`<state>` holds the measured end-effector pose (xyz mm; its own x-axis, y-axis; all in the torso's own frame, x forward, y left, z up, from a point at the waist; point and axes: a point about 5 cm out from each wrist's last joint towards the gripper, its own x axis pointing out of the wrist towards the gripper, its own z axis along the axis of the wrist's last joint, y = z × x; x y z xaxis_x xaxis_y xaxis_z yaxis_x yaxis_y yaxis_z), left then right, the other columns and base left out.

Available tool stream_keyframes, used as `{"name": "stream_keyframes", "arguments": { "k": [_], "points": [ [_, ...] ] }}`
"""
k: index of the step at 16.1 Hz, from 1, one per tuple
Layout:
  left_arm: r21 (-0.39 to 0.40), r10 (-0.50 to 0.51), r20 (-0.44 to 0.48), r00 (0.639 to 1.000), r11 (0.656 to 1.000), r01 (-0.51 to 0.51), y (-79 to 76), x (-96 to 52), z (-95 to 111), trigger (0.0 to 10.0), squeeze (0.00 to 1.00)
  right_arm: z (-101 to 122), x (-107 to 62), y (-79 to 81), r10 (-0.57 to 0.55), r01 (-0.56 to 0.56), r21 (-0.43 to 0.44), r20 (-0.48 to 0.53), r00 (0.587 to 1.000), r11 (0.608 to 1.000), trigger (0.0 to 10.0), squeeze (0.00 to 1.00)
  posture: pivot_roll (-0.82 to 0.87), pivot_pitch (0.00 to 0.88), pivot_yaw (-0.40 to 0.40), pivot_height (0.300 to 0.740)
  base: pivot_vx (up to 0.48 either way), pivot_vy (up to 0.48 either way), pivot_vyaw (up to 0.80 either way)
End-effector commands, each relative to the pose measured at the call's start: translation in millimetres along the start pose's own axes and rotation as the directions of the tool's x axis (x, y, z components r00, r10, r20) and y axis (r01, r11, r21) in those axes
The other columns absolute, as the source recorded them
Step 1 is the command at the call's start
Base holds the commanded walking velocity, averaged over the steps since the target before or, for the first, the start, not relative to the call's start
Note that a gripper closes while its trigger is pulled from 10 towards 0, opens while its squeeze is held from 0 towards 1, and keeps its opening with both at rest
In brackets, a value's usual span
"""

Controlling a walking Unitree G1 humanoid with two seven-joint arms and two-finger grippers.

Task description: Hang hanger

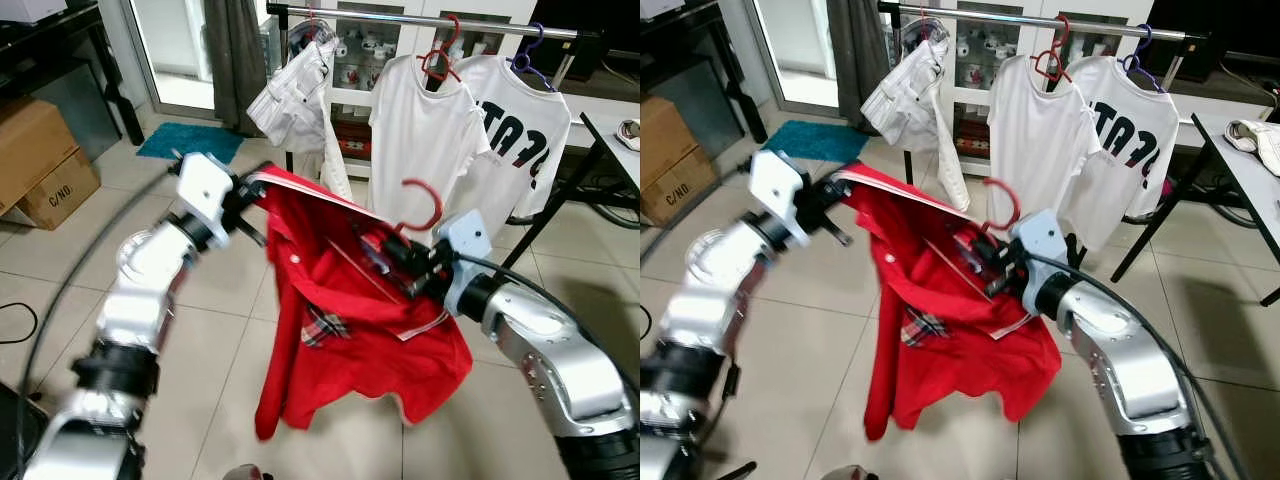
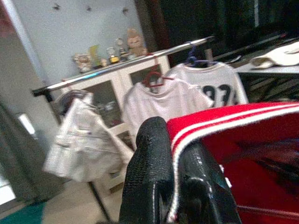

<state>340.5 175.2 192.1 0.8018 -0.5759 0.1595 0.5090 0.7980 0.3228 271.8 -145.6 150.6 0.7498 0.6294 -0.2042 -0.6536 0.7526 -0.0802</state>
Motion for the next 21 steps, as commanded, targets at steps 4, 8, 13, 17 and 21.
{"name": "stream_keyframes", "arguments": {
  "k": [4, 8, 13, 17, 21],
  "points": [
    [0.005, 0.104, 0.006, 0.995, 0.995, -0.104, 42.3, -4.9, 21.9, 0.0, 0.0, -13.9, -17.9, 11.5, 0.178, -0.182, -0.048, -0.081, 0.981, 0.982, 0.0, 0.0, -0.02, 0.0, 0.022, 0.74, 0.0, 0.0, 0.0],
    [-0.078, 0.115, -0.059, 0.992, 0.99, -0.119, 63.0, -8.5, 18.5, 0.0, 0.0, -18.8, -28.9, 9.4, 0.228, -0.232, -0.043, -0.093, 0.969, 0.972, 0.0, 0.0, -0.02, 0.0, 0.034, 0.74, 0.0, 0.0, 0.0],
    [-0.201, 0.036, -0.127, 0.991, 0.978, -0.061, 70.7, -25.6, -4.3, 0.0, 0.0, -16.0, -39.0, -2.9, 0.19, -0.19, 0.018, -0.018, 0.982, 0.982, 0.0, 0.0, -0.04, 0.0, 0.049, 0.74, 0.0, 0.0, 0.0],
    [-0.348, 0.034, -0.093, 0.995, 0.935, -0.064, 76.3, -31.8, -9.4, 0.0, 0.0, -15.3, -44.2, -3.4, 0.204, -0.205, 0.056, 0.024, 0.979, 0.977, 0.0, 0.0, -0.04, 0.0, 0.054, 0.74, 0.0, 0.0, 0.0],
    [-0.645, 0.132, -0.105, 0.986, 0.746, -0.169, 77.2, -35.6, -31.8, 0.0, 0.0, -9.5, -47.9, 13.8, 0.329, -0.342, 0.109, 0.121, 0.937, 0.933, 0.0, 0.0, -0.04, 0.0, 0.06, 0.74, 0.0, 0.0, 0.0]
  ]
}}
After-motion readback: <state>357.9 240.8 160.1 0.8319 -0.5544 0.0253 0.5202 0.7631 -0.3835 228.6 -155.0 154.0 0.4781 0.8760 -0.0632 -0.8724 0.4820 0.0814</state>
